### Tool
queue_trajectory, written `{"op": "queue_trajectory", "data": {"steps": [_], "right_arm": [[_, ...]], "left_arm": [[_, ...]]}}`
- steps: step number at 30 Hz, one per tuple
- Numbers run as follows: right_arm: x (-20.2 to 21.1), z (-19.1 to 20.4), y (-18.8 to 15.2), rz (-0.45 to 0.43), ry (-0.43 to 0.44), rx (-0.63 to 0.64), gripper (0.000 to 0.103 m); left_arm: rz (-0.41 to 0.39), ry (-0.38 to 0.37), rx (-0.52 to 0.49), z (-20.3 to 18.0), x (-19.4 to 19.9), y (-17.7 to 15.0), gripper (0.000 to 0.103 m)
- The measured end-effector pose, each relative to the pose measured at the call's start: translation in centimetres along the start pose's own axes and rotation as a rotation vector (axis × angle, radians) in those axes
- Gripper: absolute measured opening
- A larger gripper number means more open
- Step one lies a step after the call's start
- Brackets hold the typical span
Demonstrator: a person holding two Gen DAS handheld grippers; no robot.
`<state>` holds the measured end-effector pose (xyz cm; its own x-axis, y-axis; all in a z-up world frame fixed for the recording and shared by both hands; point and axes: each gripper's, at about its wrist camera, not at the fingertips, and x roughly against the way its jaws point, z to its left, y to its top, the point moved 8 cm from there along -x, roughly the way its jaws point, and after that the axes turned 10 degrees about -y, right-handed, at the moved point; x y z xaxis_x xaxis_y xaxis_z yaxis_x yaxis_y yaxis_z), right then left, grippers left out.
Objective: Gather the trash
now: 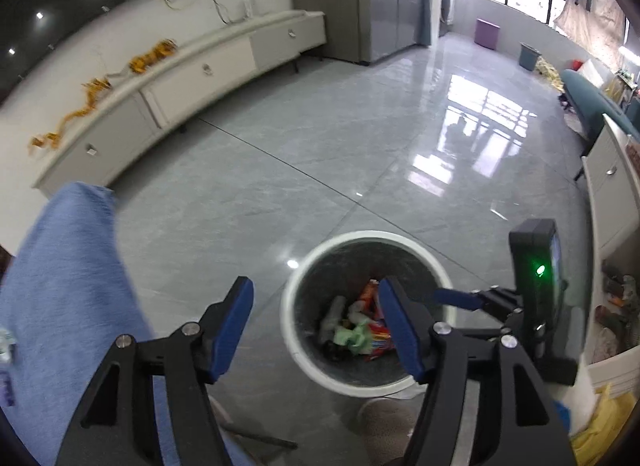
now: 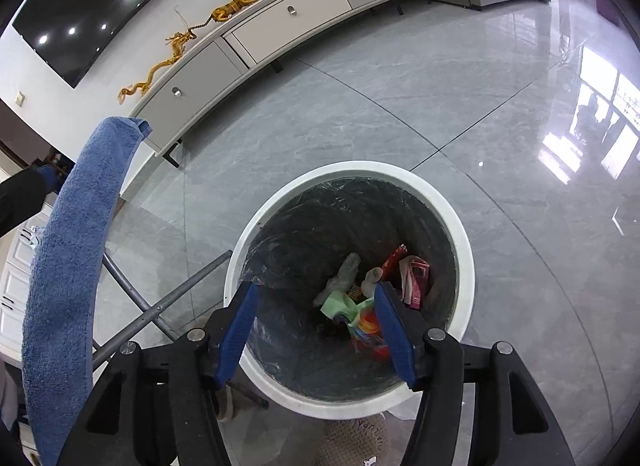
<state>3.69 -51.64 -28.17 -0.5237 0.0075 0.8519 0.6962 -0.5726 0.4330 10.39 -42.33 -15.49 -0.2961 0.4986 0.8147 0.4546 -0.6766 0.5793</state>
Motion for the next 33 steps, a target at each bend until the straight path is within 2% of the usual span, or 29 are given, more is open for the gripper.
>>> {"op": "queue_trajectory", "data": {"steps": [7, 11, 24, 30, 33], "right_arm": [[3.8, 2.6, 0.1, -0.053, 0.007, 0.027, 0.058], [6.8, 5.0, 0.2, -0.101, 0.031, 0.054, 0.058], [12.8, 14.9, -0.7, -0.179, 0.064, 0.218, 0.058], [14.4, 20.0, -1.2, -0.192, 0.062, 0.314, 0.059], [14.8, 22.5, -1.6, -0.195, 0.065, 0.361, 0.059]], "left_arm": [[-0.064, 0.124, 0.027, 3.1, 5.8, -2.1, 0.064], [-0.094, 0.17, 0.069, 5.4, 9.2, -4.1, 0.064], [-0.202, 0.207, 0.237, 12.1, 18.7, -10.2, 0.064], [-0.239, 0.2, 0.337, 16.1, 20.9, -13.6, 0.064], [-0.246, 0.196, 0.401, 19.1, 21.5, -16.5, 0.064]]}}
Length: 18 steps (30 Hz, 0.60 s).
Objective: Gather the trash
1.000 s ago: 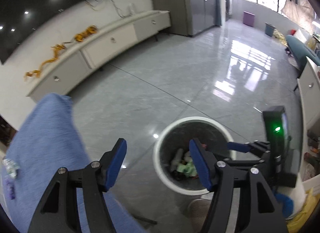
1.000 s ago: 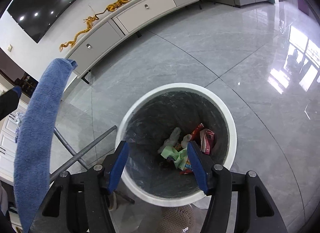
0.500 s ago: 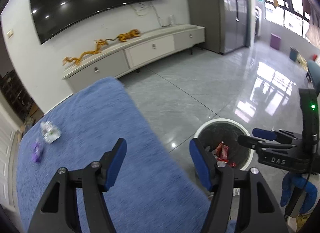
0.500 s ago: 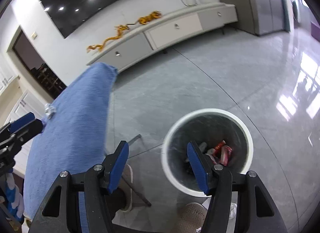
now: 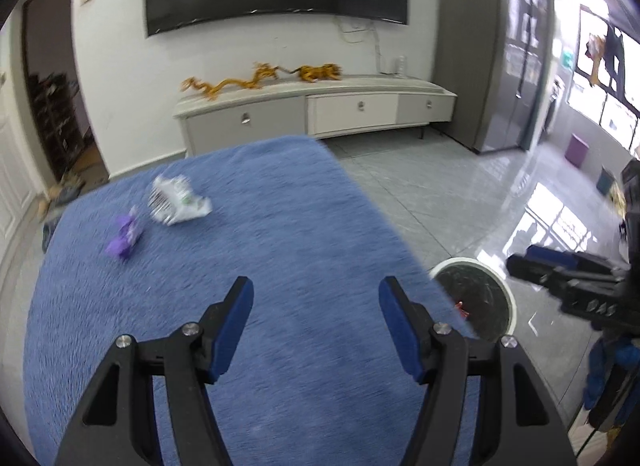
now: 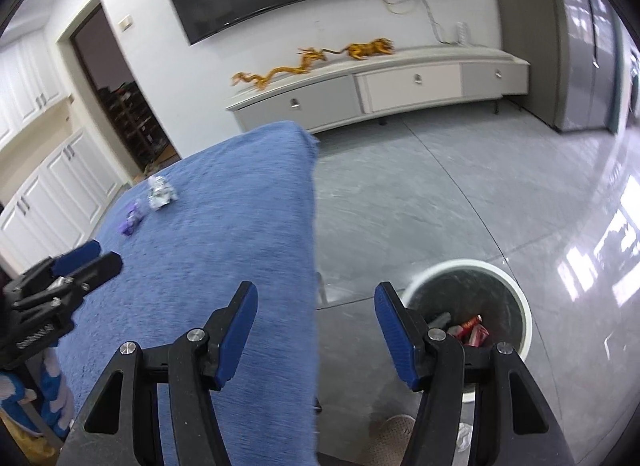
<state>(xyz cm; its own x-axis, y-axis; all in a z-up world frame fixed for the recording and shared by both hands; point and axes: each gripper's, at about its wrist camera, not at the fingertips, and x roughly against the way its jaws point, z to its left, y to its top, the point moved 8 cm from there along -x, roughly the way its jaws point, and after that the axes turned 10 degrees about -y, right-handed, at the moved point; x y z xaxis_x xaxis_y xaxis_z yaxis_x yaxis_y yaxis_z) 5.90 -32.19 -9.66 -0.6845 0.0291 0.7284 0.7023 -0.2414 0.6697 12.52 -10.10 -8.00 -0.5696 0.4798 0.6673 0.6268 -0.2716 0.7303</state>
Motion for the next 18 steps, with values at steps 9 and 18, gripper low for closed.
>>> {"op": "queue_trajectory", "data": {"steps": [9, 18], "right_arm": [[-3.2, 8.5, 3.1, 0.017, 0.071, 0.138, 0.059], [-10.1, 18.8, 8.3, 0.018, 0.218, 0.26, 0.059]], "left_arm": [[0.008, 0.062, 0.202, 13.3, -0.9, -2.0, 0.064], [-0.05, 0.144, 0.29, 24.1, -3.3, 1.2, 0.064]]}}
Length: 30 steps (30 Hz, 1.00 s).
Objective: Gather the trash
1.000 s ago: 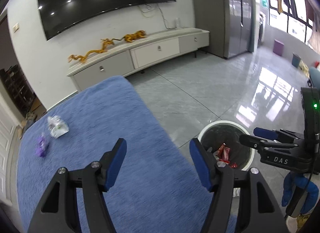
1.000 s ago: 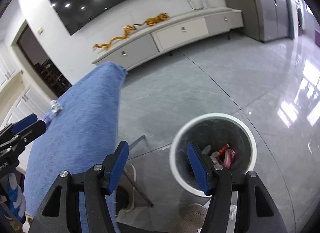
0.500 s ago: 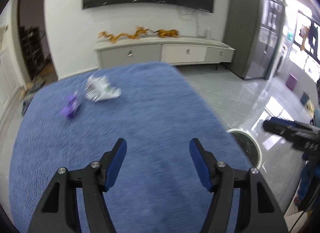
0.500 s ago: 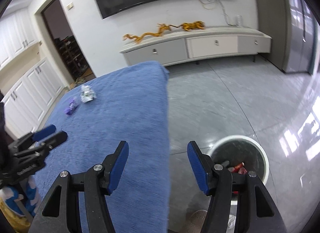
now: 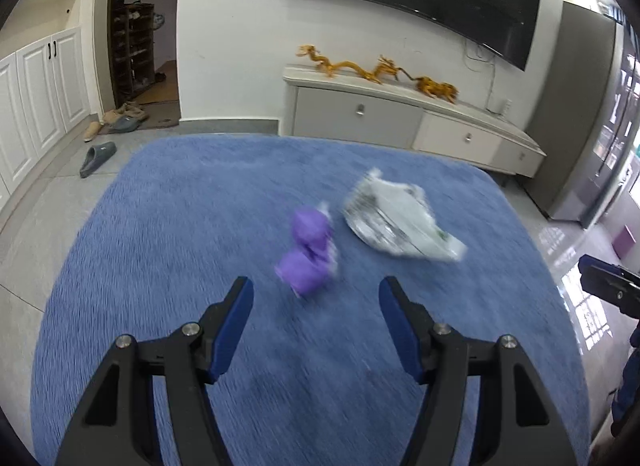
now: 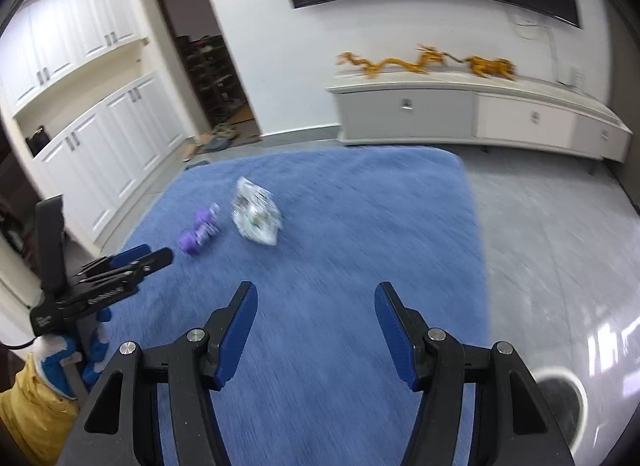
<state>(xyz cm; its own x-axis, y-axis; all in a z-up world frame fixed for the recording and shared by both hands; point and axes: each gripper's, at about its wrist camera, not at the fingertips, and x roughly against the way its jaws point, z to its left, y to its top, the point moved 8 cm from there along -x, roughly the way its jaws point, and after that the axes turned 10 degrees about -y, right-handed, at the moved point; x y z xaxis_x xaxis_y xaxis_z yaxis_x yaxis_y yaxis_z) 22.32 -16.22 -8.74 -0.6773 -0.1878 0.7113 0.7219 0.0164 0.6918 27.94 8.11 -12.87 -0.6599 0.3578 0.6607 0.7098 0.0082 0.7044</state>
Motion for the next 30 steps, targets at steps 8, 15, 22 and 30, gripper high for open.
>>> {"op": "queue_trajectory", "data": {"steps": [8, 15, 22, 30], "right_arm": [[-8.6, 4.7, 4.0, 0.029, 0.129, 0.013, 0.06], [-14.4, 6.9, 4.0, 0.087, 0.164, 0.014, 0.052], [-13.5, 6.4, 3.3, 0.081, 0.158, 0.018, 0.02], [-5.7, 4.5, 1.8, 0.013, 0.153, -0.024, 0.018]], "left_arm": [[0.038, -0.056, 0.033, 1.7, -4.5, 1.0, 0.063], [0.051, -0.098, 0.085, 2.7, -5.8, 0.4, 0.045], [0.045, -0.09, 0.036, 1.6, -5.3, 0.4, 0.033], [0.005, -0.048, -0.077, -2.1, 0.7, 0.4, 0.033]]}}
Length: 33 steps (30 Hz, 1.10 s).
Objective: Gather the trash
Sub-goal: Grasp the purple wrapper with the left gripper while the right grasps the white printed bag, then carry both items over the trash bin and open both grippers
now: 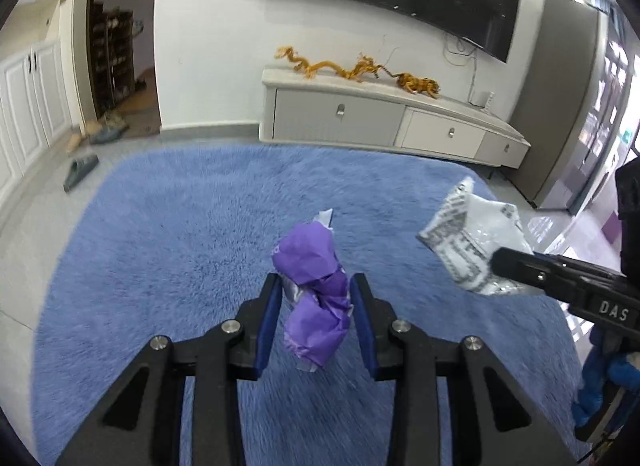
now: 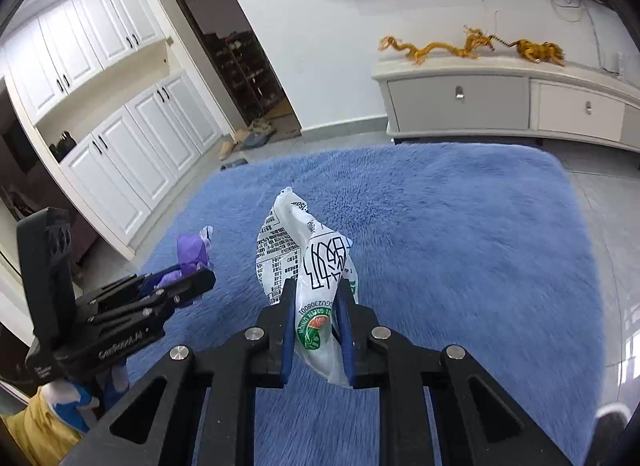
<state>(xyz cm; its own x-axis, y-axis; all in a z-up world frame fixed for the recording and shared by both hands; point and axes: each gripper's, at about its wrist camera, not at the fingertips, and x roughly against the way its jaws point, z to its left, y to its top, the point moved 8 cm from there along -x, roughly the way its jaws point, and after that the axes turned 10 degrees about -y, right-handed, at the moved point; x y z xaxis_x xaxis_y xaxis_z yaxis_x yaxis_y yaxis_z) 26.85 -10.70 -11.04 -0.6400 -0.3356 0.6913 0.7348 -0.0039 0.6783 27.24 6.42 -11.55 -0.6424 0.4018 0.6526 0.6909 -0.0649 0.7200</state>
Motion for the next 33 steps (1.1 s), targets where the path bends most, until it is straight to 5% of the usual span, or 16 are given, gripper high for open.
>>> {"op": "queue_trajectory", "data": {"steps": [11, 19, 33], "right_arm": [[14.4, -1.1, -5.8, -0.106, -0.086, 0.017, 0.018], [22.0, -5.7, -10.3, -0.178, -0.181, -0.066, 0.018], [26.8, -13.7, -16.2, -0.213, -0.269, -0.215, 0.018]], "left_arm": [[-0.03, -0.008, -0.18, -10.7, 9.0, -3.9, 0.033], [-0.032, -0.057, -0.308, -18.2, 11.5, -5.9, 0.033], [0.029, -0.135, -0.471, -28.6, 9.7, -8.1, 0.033]]}}
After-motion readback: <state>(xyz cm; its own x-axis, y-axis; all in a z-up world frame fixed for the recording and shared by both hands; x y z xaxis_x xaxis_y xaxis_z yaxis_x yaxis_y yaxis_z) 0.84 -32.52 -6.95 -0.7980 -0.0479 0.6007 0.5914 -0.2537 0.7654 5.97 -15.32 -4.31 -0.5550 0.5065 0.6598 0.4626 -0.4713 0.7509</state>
